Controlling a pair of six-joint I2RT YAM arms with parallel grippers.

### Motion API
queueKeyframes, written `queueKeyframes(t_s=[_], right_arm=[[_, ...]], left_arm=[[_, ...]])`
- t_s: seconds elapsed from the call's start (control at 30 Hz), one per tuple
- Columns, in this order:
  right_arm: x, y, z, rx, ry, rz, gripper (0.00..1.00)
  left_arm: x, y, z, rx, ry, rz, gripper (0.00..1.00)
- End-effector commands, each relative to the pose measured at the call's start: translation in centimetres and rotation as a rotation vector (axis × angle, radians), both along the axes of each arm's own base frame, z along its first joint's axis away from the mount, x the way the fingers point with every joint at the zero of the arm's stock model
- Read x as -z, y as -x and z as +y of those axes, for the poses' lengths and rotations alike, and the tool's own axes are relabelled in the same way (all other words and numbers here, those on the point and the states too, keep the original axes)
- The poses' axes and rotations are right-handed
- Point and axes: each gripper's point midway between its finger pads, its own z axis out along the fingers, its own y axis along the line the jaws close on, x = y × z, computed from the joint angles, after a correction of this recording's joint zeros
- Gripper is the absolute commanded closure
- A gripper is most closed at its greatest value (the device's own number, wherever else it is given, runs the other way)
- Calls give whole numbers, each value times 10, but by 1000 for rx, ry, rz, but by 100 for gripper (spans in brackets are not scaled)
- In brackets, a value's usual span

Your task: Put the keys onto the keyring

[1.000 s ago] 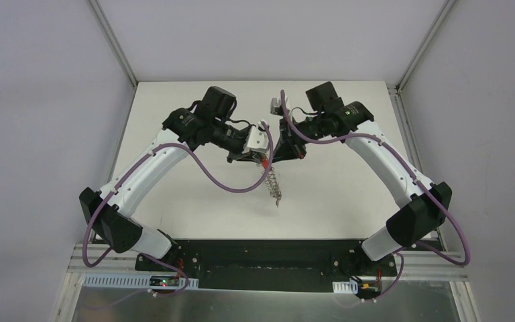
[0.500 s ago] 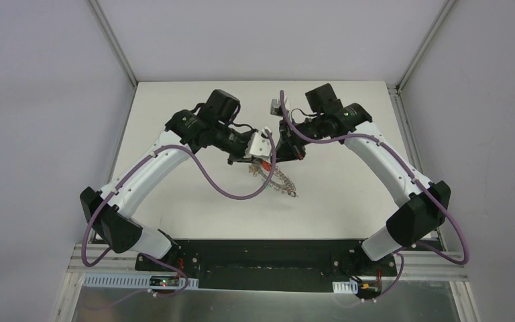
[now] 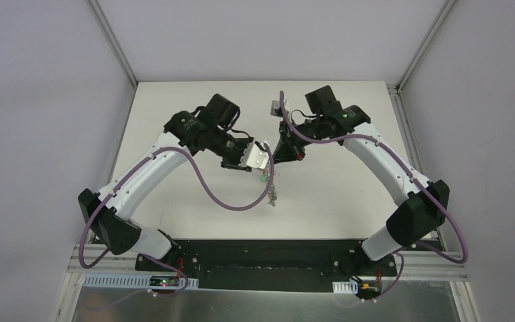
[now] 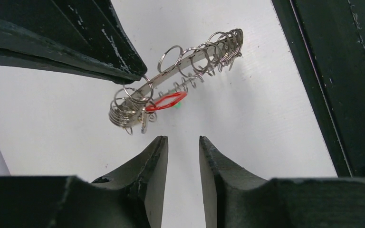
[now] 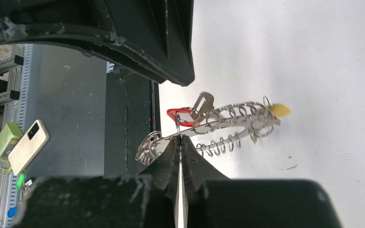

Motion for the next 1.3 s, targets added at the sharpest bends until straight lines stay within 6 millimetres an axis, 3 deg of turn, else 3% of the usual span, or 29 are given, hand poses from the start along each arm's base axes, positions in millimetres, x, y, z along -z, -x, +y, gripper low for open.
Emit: queueKeyframes(t_s=[0.0, 0.27, 0.43, 1.27], right_arm=[[-16, 0, 3, -10, -58, -23, 100], [-15, 0, 3, -9, -61, -19, 100], [-18, 2, 2, -18, -80, -17, 100], [-31, 8, -3, -37, -147, -74, 100]], left_arm=[[-15, 11, 10, 41, -4, -55, 67], [-35, -3, -10, -121, 126, 15, 60], [-36, -11, -21, -231, 197, 89, 60], [-35, -6, -42, -300, 331, 361, 74]])
